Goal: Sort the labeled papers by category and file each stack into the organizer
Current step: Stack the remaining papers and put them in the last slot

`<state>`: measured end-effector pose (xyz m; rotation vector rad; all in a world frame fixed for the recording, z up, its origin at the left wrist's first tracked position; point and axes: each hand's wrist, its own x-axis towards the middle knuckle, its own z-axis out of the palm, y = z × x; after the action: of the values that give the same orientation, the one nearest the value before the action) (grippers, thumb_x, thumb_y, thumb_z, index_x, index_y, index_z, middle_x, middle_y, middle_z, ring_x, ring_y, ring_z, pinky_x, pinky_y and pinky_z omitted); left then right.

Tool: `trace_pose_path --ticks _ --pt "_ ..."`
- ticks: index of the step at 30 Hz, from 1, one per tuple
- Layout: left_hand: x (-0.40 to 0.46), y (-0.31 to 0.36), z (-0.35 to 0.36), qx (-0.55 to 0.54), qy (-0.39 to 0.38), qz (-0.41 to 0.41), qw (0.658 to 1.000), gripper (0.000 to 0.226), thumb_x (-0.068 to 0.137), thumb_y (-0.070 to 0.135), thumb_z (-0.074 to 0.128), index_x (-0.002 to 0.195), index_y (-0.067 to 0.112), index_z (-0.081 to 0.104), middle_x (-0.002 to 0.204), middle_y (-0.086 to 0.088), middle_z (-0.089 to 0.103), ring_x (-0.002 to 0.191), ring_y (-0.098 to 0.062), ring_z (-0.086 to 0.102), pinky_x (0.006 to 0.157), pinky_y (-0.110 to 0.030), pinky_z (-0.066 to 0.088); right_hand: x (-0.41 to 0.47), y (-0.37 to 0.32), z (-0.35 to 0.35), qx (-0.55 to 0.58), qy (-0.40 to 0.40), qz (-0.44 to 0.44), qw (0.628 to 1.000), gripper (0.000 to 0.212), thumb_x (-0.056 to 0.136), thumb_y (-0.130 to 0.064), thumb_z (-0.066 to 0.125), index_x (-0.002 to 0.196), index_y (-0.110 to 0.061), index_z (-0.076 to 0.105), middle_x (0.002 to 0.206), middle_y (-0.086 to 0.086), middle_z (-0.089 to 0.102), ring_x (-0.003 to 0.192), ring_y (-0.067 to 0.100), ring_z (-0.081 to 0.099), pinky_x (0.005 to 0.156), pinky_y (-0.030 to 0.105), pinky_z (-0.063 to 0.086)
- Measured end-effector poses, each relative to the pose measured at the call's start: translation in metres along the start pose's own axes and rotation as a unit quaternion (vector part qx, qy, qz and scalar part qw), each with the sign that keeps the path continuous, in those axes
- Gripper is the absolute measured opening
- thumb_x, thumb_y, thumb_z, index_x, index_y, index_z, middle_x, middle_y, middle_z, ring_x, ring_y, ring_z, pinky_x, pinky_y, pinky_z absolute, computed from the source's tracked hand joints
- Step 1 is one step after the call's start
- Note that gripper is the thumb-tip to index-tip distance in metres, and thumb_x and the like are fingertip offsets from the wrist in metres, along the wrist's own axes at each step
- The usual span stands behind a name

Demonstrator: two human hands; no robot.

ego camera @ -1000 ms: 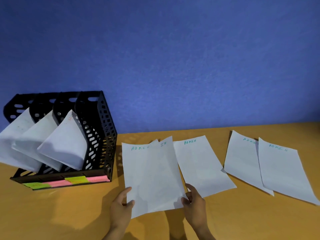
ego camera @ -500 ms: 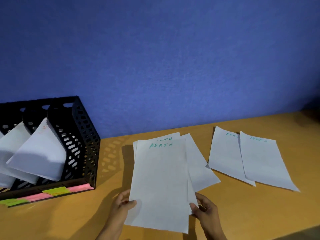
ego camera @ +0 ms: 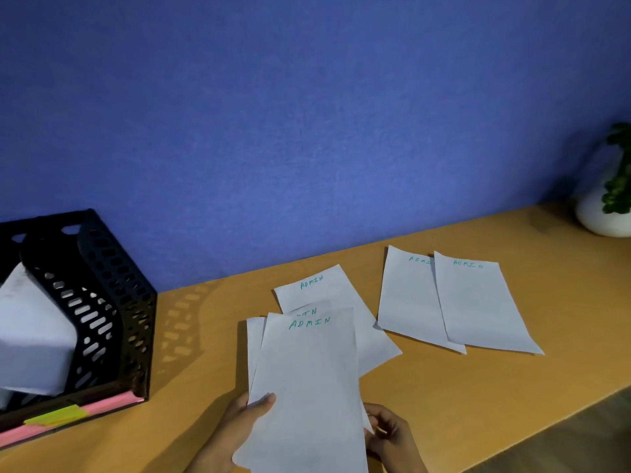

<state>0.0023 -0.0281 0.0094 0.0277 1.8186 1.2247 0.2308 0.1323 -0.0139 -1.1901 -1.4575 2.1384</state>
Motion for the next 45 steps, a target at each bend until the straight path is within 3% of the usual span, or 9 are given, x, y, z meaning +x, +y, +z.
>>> trace_pose_path --ticks 2,12,18,23,26,28,37,40,45 --pt "0.002 -0.003 0.004 0.0 0.007 0.028 1.0 0.032 0.089 0.02 0.069 0.116 0.004 0.062 0.119 0.001 0.064 0.122 -0.025 0.055 0.094 -0.033 0.042 0.003 0.001 -0.004 -0.013 -0.009 0.006 1.0 0.027 0.081 0.018 0.068 0.101 0.0 0.073 0.06 -0.001 0.057 0.059 0.014 0.056 0.059 0.025 0.049" --pt "-0.009 -0.01 0.0 0.066 0.145 0.144 0.977 0.062 0.088 0.011 0.068 0.143 -0.001 0.04 0.147 -0.013 0.046 0.139 -0.032 0.038 0.116 -0.042 0.026 0.057 -0.017 -0.023 -0.321 0.165 -0.07 0.93 0.025 0.085 -0.009 0.07 0.11 -0.014 0.068 0.107 0.004 0.07 0.099 0.023 0.065 0.083 0.031 0.052" --pt "-0.022 -0.005 -0.011 0.061 0.135 0.168 0.975 0.065 0.089 0.017 0.067 0.146 0.007 0.037 0.147 -0.01 0.046 0.137 -0.032 0.04 0.115 -0.05 0.03 0.113 -0.039 -0.037 -0.19 0.324 0.044 0.926 0.06 0.088 -0.033 0.072 0.134 -0.002 0.049 0.124 0.019 0.062 0.116 0.04 0.056 0.093 0.049 0.049" --pt "-0.033 0.005 -0.011 0.017 0.121 0.217 0.969 0.056 0.089 0.009 0.066 0.139 0.021 0.044 0.131 0.008 0.056 0.121 -0.015 0.051 0.108 -0.036 0.037 0.135 -0.045 -0.041 -0.197 0.294 0.062 0.933 0.029 0.088 -0.02 0.072 0.112 -0.004 0.066 0.1 0.013 0.069 0.091 0.031 0.061 0.078 0.041 0.053" --pt "-0.034 0.013 -0.011 -0.038 0.111 0.205 0.972 0.046 0.089 0.005 0.063 0.121 0.036 0.054 0.113 0.019 0.068 0.106 -0.003 0.062 0.084 -0.018 0.05 0.125 -0.038 -0.037 -0.167 0.257 0.049 0.951 0.015 0.084 -0.01 0.073 0.098 -0.011 0.069 0.084 0.007 0.069 0.078 0.027 0.063 0.067 0.038 0.054" --pt "-0.03 0.018 -0.009 -0.07 0.109 0.184 0.974 0.042 0.089 0.009 0.064 0.124 0.032 0.054 0.114 0.014 0.068 0.105 -0.01 0.064 0.078 -0.024 0.052 0.112 -0.03 -0.033 -0.115 0.222 0.047 0.967 0.014 0.077 -0.003 0.074 0.088 -0.011 0.071 0.078 0.009 0.073 0.075 0.03 0.067 0.067 0.044 0.056" --pt "0.014 0.017 0.03 -0.051 0.071 0.059 0.994 0.039 0.093 0.012 0.062 0.131 0.019 0.054 0.115 0.0 0.067 0.104 -0.025 0.063 0.086 -0.039 0.05 0.049 0.002 -0.024 -0.022 0.068 0.039 0.997 0.038 0.077 0.011 0.057 0.096 -0.015 0.077 0.083 0.007 0.077 0.066 0.025 0.069 0.054 0.031 0.052" --pt "0.03 0.015 0.049 -0.01 0.067 0.035 0.997 0.04 0.092 0.012 0.063 0.131 0.016 0.054 0.116 -0.004 0.067 0.105 -0.028 0.063 0.093 -0.044 0.05 0.037 0.0 -0.027 0.013 0.022 0.016 1.0 0.031 0.072 0.011 0.057 0.097 0.002 0.074 0.067 0.02 0.067 0.06 0.028 0.055 0.057 0.034 0.047" --pt "0.041 0.015 0.071 0.05 0.127 0.004 0.991 0.034 0.087 0.01 0.068 0.12 0.01 0.06 0.105 -0.009 0.067 0.095 -0.032 0.063 0.089 -0.045 0.053 0.043 0.001 -0.041 -0.032 0.026 0.025 0.999 0.068 0.065 0.02 0.038 0.104 -0.018 0.078 0.103 0.007 0.077 0.091 0.028 0.071 0.064 0.028 0.051"
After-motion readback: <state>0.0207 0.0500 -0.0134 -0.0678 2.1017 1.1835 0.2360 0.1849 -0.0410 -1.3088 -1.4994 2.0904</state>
